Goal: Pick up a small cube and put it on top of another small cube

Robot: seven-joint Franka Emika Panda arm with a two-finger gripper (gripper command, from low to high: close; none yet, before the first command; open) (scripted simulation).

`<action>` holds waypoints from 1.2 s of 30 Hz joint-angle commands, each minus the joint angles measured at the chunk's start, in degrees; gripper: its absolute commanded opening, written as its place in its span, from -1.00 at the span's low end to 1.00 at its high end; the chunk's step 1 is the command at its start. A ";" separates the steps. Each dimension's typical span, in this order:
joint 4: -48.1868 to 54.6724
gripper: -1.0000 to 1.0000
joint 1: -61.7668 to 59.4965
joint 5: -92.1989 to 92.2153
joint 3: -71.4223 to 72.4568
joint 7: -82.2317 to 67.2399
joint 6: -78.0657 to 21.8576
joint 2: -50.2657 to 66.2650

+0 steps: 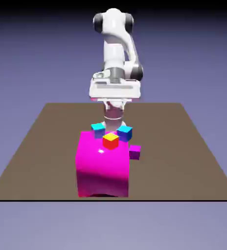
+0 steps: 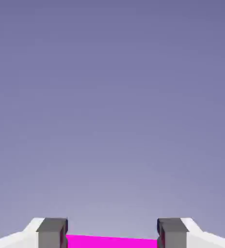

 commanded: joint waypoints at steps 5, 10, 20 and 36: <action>-0.48 0.00 10.38 8.32 -2.46 -0.28 -0.32 5.67; -0.97 0.00 20.77 16.63 -4.92 -0.55 -0.64 11.34; 1.17 0.00 41.53 22.87 -13.71 -10.09 1.63 22.76; 2.06 0.00 74.75 41.31 -24.62 -18.04 2.89 40.96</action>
